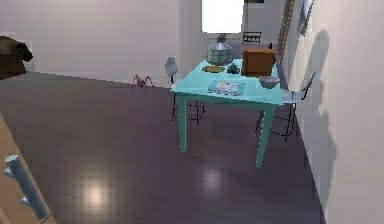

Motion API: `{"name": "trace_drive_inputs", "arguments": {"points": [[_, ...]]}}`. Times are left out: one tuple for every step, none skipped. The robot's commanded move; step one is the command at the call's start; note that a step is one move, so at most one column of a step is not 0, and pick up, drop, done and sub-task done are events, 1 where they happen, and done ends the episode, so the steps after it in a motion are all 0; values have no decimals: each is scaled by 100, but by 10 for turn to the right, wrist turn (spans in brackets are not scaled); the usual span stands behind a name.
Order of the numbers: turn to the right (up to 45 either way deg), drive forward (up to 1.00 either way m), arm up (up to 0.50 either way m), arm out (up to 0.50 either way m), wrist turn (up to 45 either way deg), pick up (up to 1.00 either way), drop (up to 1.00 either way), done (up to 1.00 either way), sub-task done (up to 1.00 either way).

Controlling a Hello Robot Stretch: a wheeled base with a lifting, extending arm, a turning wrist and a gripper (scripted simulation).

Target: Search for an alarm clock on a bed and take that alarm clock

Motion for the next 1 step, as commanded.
{"name": "trace_drive_inputs", "arguments": {"points": [[90, 0, 0, 0, 0, 0, 0, 0, 0]]}}
